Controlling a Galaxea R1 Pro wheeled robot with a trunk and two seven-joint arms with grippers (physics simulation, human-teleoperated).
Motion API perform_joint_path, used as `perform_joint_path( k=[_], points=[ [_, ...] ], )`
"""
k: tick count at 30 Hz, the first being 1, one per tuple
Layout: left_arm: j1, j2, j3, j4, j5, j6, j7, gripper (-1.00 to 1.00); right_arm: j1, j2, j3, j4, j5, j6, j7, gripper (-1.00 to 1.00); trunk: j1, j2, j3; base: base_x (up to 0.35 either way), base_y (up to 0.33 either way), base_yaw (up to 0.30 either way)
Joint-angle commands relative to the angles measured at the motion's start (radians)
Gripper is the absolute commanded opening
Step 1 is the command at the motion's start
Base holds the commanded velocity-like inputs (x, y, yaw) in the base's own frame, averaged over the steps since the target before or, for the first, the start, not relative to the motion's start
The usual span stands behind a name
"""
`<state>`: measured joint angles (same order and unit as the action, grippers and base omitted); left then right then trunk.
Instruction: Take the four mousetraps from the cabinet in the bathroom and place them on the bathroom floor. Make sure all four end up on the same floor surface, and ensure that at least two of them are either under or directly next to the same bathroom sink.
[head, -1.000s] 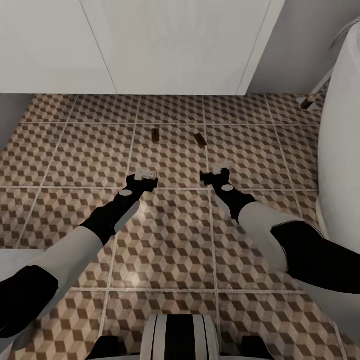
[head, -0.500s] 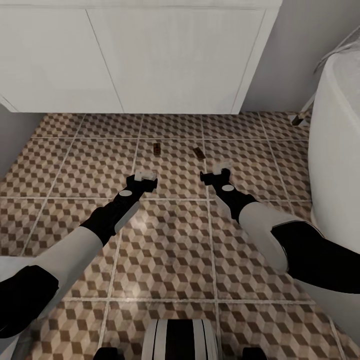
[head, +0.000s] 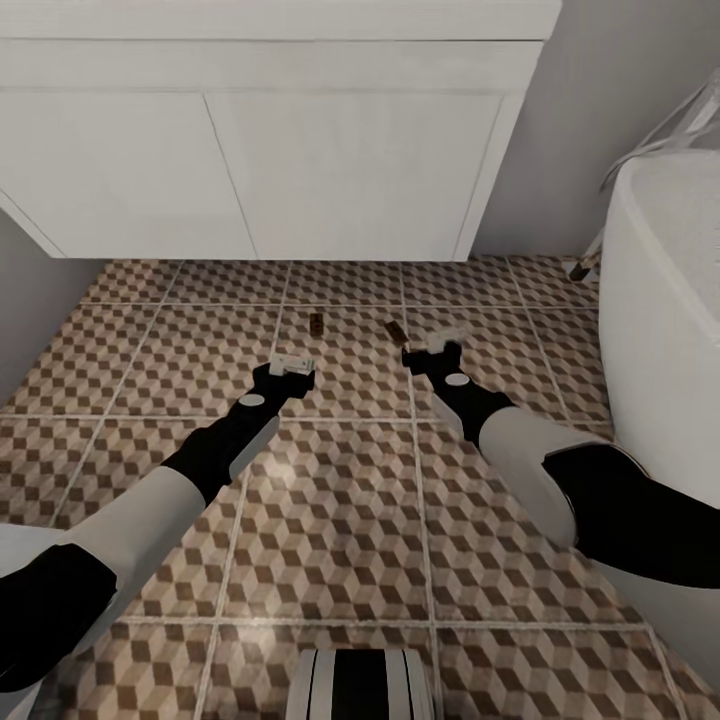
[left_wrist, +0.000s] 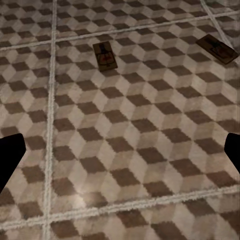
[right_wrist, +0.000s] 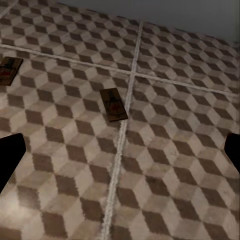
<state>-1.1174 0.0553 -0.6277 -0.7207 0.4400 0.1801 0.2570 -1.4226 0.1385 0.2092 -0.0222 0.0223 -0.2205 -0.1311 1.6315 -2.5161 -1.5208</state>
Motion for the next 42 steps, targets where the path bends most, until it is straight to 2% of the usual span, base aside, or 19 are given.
perform_joint_path(
  k=[1,8,15,27,36,42],
  points=[
    [0.003,0.002,-0.007,-0.002,0.009,0.003,0.01,1.0,0.001,0.0,0.006,0.002,0.002,-0.002,-0.006,1.0,0.0,0.0,0.005,0.0,0.0,0.0],
    [0.043,0.015,-0.007,-0.003,0.009,-0.001,0.01,1.0,0.02,0.0,0.006,0.002,0.002,-0.003,-0.004,1.0,-0.004,0.002,0.04,0.0,0.0,0.0],
    [0.09,0.021,-0.007,-0.003,0.009,-0.004,0.01,1.0,0.06,-0.001,0.006,0.002,0.004,-0.016,-0.002,1.0,-0.004,0.002,0.041,0.0,0.0,0.0],
    [0.152,0.03,-0.007,-0.004,0.009,-0.009,0.01,1.0,0.135,-0.005,0.006,0.002,0.006,-0.111,-0.002,1.0,-0.004,0.002,0.041,0.0,0.0,0.0],
    [0.201,0.035,-0.007,-0.003,0.009,-0.093,0.01,1.0,0.164,-0.021,0.006,0.002,0.005,-0.135,-0.002,1.0,-0.004,0.002,0.041,0.0,0.0,0.0],
    [0.23,0.036,-0.007,-0.003,0.009,-0.119,0.01,1.0,0.188,-0.034,0.006,0.002,0.005,-0.161,-0.001,1.0,-0.004,0.002,0.041,0.0,0.0,0.0]
  ],
)
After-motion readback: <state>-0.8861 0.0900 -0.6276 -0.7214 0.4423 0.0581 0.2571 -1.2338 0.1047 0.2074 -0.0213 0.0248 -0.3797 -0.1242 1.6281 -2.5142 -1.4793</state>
